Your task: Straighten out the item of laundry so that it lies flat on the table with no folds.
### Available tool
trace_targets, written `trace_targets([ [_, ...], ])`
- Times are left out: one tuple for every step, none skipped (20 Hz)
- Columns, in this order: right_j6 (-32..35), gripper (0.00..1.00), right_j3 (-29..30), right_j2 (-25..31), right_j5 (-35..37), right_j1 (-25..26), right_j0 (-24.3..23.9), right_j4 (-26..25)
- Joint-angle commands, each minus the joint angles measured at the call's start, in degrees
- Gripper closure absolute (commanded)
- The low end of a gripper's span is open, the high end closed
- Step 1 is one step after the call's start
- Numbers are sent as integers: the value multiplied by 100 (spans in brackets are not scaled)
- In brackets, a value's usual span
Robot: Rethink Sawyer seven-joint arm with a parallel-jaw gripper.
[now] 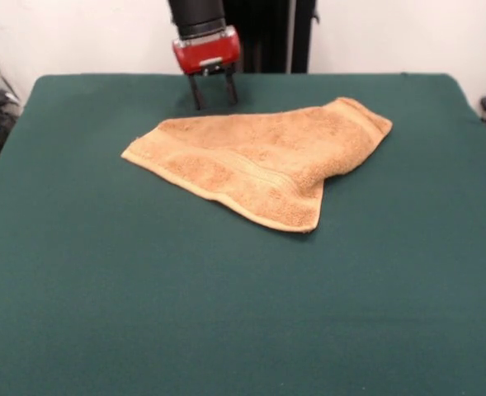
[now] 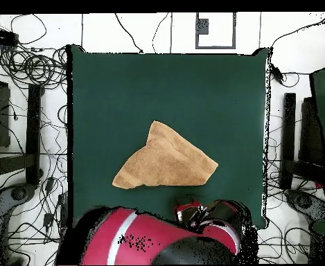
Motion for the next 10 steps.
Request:
trace_targets([
  [-1891, 0, -1639, -191, -412, 1941, 1151, 4973],
  [-2509, 0, -1385, -324, -1228, 2091, 1246, 5791],
  [-2624, 0, -1300, -402, -1550, 2172, 1321, 6108],
  [-2766, 0, -1133, -487, -2109, 2302, 1438, 6692],
  [-2696, 0, -1075, -607, -2375, 2420, 1569, 7011],
  [-2661, 0, -929, -660, -2878, 2546, 1690, 7550],
  [-2540, 0, -815, -698, -3169, 2634, 1808, 7961],
  [-2418, 0, -702, -737, -3461, 2721, 1926, 8372],
  [-2234, 0, -688, -788, -3439, 2754, 1980, 8423],
  [-2112, 0, -637, -835, -3486, 2784, 2062, 8531],
])
